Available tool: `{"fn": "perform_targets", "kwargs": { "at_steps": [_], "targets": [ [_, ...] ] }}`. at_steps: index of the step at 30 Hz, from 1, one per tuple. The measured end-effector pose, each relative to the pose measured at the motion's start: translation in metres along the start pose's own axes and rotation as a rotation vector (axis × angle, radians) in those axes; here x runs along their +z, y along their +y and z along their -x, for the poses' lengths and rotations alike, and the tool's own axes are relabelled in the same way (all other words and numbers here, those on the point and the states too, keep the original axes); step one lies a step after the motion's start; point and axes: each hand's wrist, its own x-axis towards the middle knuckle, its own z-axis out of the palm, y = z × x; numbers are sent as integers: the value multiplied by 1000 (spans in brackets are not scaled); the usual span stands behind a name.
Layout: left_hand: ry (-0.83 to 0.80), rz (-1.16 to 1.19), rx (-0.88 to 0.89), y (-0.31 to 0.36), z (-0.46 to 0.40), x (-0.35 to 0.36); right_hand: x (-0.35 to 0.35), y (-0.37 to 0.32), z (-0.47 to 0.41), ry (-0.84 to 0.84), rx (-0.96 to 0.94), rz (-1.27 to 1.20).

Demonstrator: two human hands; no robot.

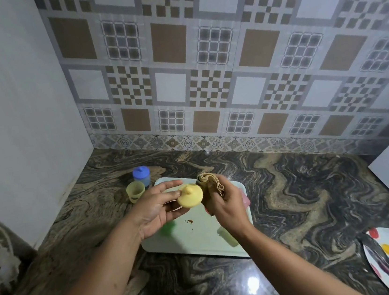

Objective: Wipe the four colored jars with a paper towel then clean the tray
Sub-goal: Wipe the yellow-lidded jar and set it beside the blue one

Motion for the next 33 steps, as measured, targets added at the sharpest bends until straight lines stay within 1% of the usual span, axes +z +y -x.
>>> {"fn": "perform_targets", "kwargs": {
  "at_steps": [1,2,4,7,9,11,13,14,16,17,18,19,20,22,23,24,25,27,28,29,30,31,33],
  "targets": [
    [35,5,15,-1,-2,0,0,-4,2,26,-59,10],
    [66,15,30,-2,-4,1,0,-7,6,30,-128,70],
    [113,34,66,-6,-9,3,5,-5,7,-21,-218,174],
    [130,35,118,-9,-11,13,17,3,7,-66,-151,191],
    [105,50,151,-12,-11,18,21,2,9,-51,-141,201],
    [117,103,181,-14,-11,19,18,-2,9,-28,-198,237],
    [148,225,155,-16,-12,17,13,1,8,-34,-287,292],
    [146,290,124,-17,-10,16,11,4,6,-41,-271,307],
    [136,358,66,-17,-5,13,2,6,-1,-35,-89,268],
    [139,369,51,-18,-2,11,-2,7,-3,-23,-27,237],
    [145,372,43,-18,-1,10,-5,4,-3,4,-27,210],
    [152,369,39,-18,0,9,-7,-1,-2,44,-96,222],
    [155,371,36,-18,1,10,-8,-7,1,44,-219,256],
    [118,384,26,-14,4,13,-7,-11,6,-74,-530,357],
    [87,376,23,-13,5,14,-6,-7,6,-148,-606,405],
    [62,348,22,-11,6,13,-6,-3,4,-193,-594,420],
    [50,310,13,-10,7,12,-6,-2,2,-199,-529,424],
    [58,259,-13,-12,9,5,-13,-4,-6,-158,-333,403],
    [62,251,-21,-13,10,2,-15,-6,-8,-137,-296,381],
    [71,250,-23,-14,10,-1,-16,-9,-8,-100,-320,357],
    [72,247,-19,-13,10,-1,-16,-13,-6,-77,-389,343],
    [61,247,-8,-11,10,-1,-15,-18,0,-97,-500,342],
    [2,213,19,-6,10,0,-13,-16,10,-213,-692,399]
  ]
}}
